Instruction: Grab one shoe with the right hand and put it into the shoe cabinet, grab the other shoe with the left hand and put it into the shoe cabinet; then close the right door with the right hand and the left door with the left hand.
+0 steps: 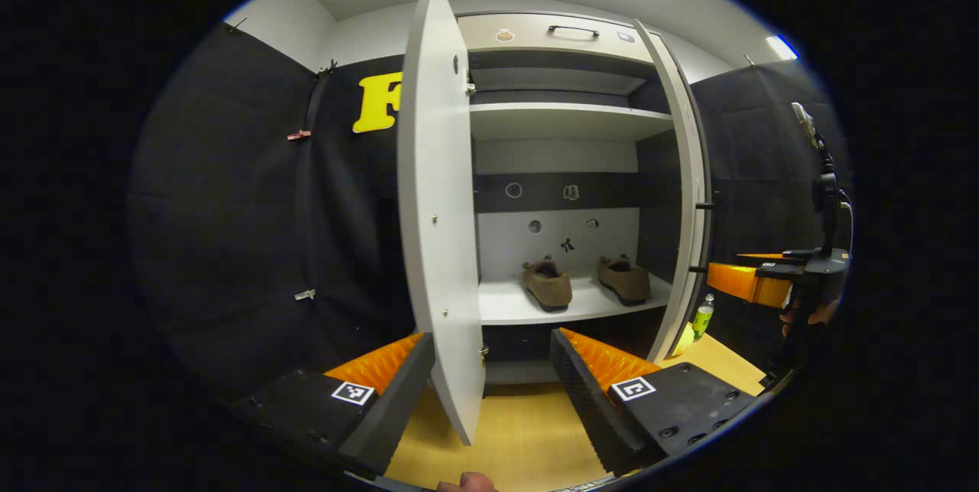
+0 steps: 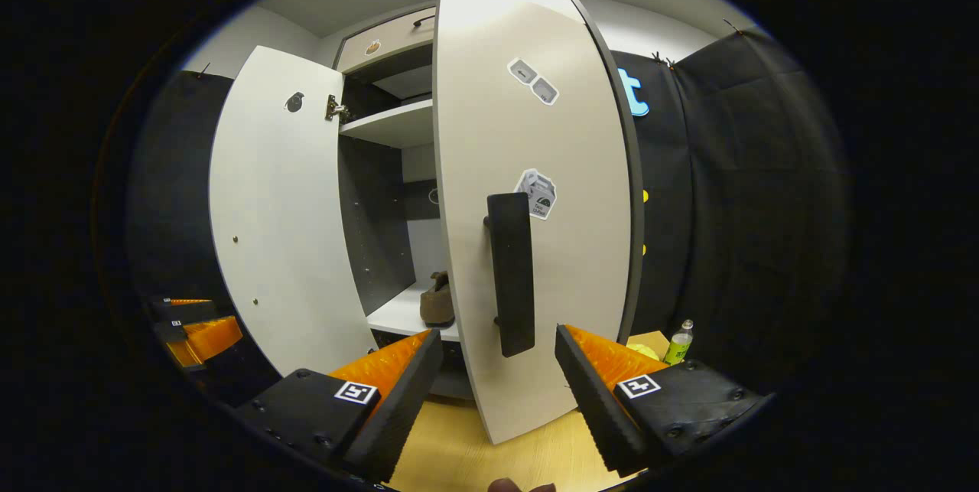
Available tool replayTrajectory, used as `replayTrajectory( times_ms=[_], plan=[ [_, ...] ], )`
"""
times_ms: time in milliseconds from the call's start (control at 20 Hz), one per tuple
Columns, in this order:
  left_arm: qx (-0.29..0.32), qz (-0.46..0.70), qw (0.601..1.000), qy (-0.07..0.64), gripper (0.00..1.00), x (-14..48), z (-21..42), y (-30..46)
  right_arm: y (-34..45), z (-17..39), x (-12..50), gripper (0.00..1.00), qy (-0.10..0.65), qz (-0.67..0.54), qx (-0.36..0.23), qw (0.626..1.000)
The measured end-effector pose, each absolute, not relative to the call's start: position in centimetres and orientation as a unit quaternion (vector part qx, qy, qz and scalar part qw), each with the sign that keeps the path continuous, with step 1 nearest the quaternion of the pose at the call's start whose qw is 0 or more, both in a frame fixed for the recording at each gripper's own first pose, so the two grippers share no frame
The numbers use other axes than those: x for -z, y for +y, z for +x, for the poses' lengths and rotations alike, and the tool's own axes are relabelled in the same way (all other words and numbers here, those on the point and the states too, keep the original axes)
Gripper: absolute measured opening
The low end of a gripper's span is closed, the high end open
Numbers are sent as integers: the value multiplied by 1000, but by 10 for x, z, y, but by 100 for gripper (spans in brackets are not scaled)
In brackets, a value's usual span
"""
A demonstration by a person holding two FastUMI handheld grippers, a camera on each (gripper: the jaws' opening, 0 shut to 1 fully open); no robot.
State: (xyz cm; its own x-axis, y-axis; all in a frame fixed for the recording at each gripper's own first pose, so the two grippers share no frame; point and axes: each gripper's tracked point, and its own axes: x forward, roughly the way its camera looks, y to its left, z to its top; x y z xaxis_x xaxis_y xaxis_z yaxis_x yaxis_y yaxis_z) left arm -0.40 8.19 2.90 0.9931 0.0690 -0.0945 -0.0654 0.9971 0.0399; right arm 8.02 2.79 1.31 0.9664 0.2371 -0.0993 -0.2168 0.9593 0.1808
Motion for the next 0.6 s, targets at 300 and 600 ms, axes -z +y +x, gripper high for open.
replayTrajectory(
  times_ms=[300,600],
  plan=[
    [-104,28,994,25,96,-43,-4,164,41,77,-10,98,63,78,-121,988],
    [-137,26,990,18,96,-50,36,215,36,75,-13,98,55,58,-111,991]
  ],
)
